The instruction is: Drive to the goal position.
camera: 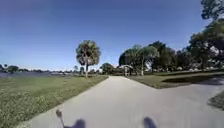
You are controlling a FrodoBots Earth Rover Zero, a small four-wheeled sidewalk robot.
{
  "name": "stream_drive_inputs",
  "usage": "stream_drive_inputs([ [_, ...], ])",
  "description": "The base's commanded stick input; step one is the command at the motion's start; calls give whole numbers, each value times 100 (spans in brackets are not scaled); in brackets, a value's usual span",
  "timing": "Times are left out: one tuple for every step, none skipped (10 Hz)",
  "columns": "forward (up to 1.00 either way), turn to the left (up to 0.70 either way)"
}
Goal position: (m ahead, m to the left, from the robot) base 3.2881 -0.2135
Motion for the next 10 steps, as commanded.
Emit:
stream_drive_inputs([
  [85, 0],
  [85, 0],
  [85, 0],
  [85, 3],
  [85, 12],
  [85, 22],
  [85, 31],
  [85, 34],
  [85, 28],
  [85, 19],
])
